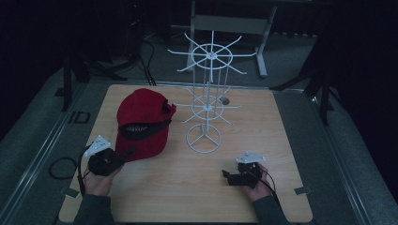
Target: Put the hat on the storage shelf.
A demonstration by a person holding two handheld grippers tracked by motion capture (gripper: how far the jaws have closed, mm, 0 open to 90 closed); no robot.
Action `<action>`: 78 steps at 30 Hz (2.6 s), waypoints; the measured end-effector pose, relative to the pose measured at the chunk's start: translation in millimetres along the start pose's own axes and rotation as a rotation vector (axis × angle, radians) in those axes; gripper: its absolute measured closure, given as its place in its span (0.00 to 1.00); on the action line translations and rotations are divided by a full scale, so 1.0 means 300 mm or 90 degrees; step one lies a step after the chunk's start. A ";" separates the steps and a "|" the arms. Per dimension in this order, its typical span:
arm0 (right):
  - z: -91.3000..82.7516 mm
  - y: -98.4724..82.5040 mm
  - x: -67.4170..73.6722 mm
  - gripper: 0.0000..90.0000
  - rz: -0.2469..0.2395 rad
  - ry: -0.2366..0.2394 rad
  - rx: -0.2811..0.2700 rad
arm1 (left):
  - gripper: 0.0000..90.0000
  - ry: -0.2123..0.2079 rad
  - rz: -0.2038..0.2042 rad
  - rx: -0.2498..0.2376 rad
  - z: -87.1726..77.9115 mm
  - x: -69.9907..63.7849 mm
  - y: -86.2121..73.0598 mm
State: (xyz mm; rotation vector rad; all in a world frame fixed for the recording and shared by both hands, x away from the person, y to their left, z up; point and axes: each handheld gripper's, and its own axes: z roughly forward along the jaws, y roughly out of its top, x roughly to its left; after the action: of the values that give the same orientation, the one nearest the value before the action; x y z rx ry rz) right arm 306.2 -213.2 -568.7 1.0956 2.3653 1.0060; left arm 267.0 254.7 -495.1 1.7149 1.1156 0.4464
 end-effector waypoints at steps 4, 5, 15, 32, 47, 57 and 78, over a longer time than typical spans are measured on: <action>0.000 0.000 0.000 0.18 -0.001 0.000 -0.001 | 0.95 0.013 0.003 -0.028 -0.011 0.000 0.023; 0.000 0.000 0.000 0.18 -0.001 -0.001 -0.001 | 0.95 0.013 0.000 -0.032 -0.012 0.000 0.030; 0.000 0.000 0.000 0.18 -0.001 0.000 0.000 | 0.95 0.037 0.006 -0.078 -0.022 0.001 0.080; 0.000 0.000 0.000 0.18 0.000 -0.001 -0.001 | 0.95 0.053 0.034 -0.122 -0.014 -0.016 0.161; 0.000 0.000 0.001 0.18 0.003 0.000 -0.001 | 0.94 0.043 0.033 -0.163 0.003 -0.034 0.212; 0.000 0.001 0.000 0.18 0.001 0.000 0.000 | 0.94 0.047 0.032 -0.180 0.003 -0.035 0.241; 0.000 0.001 0.001 0.18 0.002 0.000 0.000 | 0.94 0.054 0.045 -0.200 0.002 -0.051 0.301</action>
State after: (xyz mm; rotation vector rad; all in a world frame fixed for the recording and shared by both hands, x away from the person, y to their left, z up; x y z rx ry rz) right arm 306.2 -213.0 -568.5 1.1009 2.3642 1.0065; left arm 302.1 234.9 -412.9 1.4730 0.9875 0.7048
